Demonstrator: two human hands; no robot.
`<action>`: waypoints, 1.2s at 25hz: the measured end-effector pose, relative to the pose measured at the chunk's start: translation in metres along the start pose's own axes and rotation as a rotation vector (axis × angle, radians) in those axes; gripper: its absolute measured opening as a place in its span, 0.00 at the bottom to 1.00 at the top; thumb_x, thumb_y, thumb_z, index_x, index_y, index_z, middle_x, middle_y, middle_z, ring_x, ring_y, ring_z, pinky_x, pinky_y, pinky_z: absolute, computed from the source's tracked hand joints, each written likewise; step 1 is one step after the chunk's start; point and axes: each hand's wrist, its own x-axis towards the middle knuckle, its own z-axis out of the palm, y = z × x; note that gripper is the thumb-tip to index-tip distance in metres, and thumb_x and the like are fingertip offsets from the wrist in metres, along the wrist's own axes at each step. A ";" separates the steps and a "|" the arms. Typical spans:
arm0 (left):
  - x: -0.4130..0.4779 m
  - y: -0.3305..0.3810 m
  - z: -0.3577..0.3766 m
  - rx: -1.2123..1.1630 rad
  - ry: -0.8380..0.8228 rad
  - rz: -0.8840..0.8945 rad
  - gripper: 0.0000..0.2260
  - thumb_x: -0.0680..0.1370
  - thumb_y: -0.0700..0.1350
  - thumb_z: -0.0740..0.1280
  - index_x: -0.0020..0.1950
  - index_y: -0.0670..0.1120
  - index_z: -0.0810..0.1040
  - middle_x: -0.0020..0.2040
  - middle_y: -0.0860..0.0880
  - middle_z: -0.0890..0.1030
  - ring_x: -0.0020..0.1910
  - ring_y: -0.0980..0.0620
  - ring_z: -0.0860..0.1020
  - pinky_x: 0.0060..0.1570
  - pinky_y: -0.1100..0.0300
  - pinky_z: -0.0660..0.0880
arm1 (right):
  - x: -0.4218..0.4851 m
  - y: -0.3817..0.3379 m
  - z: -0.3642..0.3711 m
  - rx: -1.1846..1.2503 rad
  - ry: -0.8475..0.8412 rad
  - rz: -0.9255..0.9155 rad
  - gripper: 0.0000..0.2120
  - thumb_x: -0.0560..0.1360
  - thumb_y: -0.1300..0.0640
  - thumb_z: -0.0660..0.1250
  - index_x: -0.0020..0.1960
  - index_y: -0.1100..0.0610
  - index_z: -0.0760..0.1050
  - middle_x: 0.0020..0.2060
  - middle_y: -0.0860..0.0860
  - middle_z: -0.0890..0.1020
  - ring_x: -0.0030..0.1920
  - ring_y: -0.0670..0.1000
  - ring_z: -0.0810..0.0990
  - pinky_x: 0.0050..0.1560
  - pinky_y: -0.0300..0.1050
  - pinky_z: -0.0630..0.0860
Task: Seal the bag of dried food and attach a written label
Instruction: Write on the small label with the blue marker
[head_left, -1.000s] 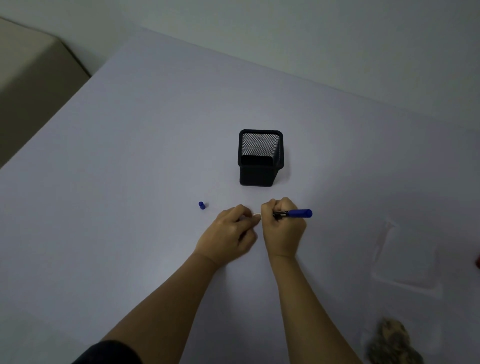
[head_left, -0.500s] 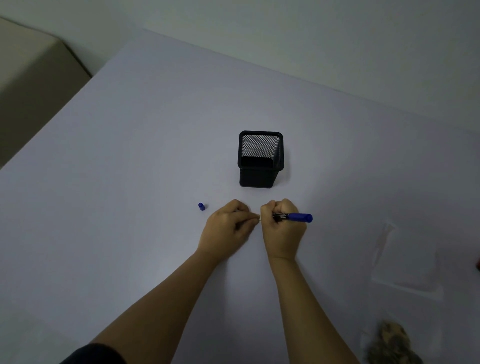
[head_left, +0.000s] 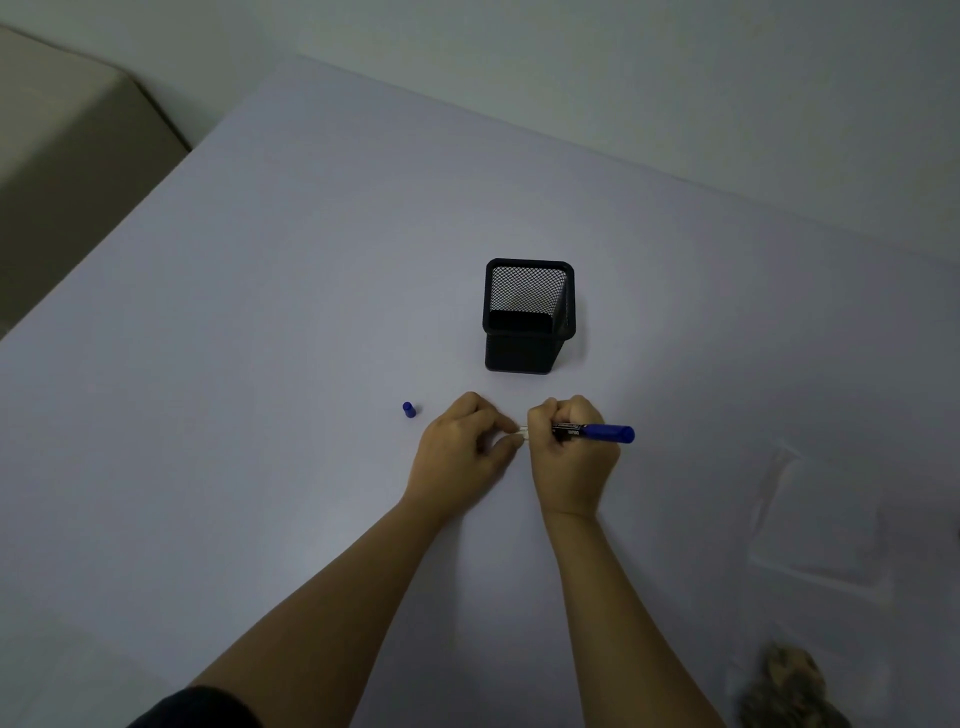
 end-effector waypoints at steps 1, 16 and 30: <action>0.000 -0.001 0.000 -0.010 0.003 0.012 0.06 0.73 0.46 0.71 0.45 0.45 0.83 0.41 0.54 0.74 0.32 0.60 0.70 0.34 0.74 0.66 | 0.000 0.000 0.000 0.001 -0.002 -0.009 0.15 0.73 0.55 0.60 0.31 0.62 0.67 0.24 0.56 0.71 0.24 0.52 0.68 0.26 0.38 0.68; -0.002 -0.002 0.001 -0.017 0.029 0.052 0.08 0.73 0.47 0.71 0.44 0.43 0.84 0.39 0.50 0.78 0.33 0.55 0.74 0.33 0.63 0.73 | 0.000 0.001 -0.001 -0.002 -0.013 0.015 0.12 0.73 0.62 0.64 0.32 0.65 0.68 0.25 0.59 0.73 0.25 0.57 0.71 0.26 0.48 0.72; -0.003 -0.002 0.001 -0.009 0.023 0.045 0.08 0.73 0.47 0.70 0.43 0.43 0.84 0.40 0.50 0.77 0.33 0.54 0.74 0.34 0.61 0.75 | 0.001 0.001 0.000 -0.014 0.015 -0.011 0.15 0.73 0.55 0.61 0.31 0.64 0.68 0.23 0.57 0.73 0.23 0.55 0.70 0.24 0.44 0.70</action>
